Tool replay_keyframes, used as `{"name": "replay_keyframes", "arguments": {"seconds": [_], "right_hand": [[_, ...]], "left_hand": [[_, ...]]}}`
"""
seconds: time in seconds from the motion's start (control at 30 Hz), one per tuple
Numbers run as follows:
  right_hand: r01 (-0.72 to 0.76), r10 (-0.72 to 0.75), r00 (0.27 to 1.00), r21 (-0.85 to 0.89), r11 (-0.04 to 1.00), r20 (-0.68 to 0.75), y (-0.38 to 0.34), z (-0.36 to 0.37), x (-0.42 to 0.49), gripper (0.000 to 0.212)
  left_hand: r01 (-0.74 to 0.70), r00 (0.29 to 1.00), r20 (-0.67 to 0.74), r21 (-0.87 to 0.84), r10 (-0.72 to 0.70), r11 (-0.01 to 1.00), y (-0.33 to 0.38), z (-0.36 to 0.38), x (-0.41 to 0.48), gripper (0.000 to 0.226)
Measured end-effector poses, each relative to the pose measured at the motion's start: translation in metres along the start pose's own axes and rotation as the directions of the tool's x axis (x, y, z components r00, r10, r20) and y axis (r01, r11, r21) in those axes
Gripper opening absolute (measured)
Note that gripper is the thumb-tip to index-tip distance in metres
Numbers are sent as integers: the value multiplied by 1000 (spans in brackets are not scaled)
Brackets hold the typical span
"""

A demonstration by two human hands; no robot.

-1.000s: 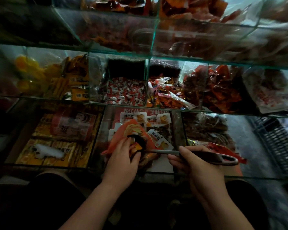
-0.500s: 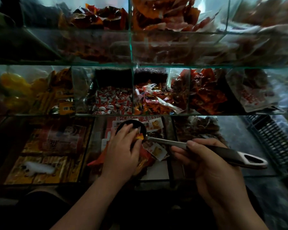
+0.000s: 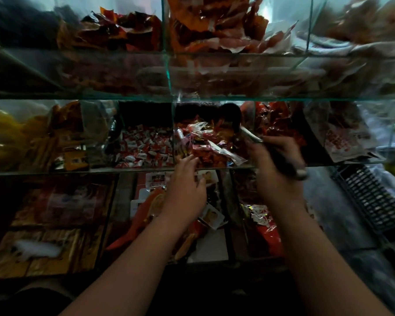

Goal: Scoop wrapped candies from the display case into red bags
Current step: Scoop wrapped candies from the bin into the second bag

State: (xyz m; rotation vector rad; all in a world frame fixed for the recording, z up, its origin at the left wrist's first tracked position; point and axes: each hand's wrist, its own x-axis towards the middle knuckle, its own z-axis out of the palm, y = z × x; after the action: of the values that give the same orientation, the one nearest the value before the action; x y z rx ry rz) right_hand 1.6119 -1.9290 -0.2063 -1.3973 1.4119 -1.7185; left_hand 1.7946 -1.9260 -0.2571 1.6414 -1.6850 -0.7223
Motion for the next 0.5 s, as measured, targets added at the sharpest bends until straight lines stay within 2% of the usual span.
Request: {"name": "replay_keyframes", "arguments": {"seconds": [0.03,0.07,0.1,0.17,0.3,0.4,0.43,0.5], "right_hand": [[211,-182,972,-220,952,146,8,2,5,11],[368,-278,916,-327,870,291,16,3,9,12],[449,-306,870,-367,814,387,21,2,9,16],[490,-305,836,-370,789,457,22,-1,5,22],[472,-325,854,-342,812,406,8,-12,-21,20],[422,-370,892,-180,889,261,-17,-13,-48,11],[355,-328,918,-95,930,221,-26,-13,-58,9],[118,-137,971,109,987,196,-44,-16,-76,10]], "left_hand": [[-4,1000,11,9,4,1000,-4,0,-4,56],[-11,1000,19,7,11,1000,-6,-1,-6,56],[-12,1000,25,-10,13,1000,-7,-2,-7,57],[0,1000,22,-76,2,997,-8,-6,-7,58],[45,999,18,-192,-42,980,-8,-10,-4,61],[28,999,-35,-244,-38,969,-7,-14,-3,64],[12,998,-56,-245,-27,969,-6,-16,-4,67],[-6,995,-100,-230,-18,973,-7,-22,-8,72]]}}
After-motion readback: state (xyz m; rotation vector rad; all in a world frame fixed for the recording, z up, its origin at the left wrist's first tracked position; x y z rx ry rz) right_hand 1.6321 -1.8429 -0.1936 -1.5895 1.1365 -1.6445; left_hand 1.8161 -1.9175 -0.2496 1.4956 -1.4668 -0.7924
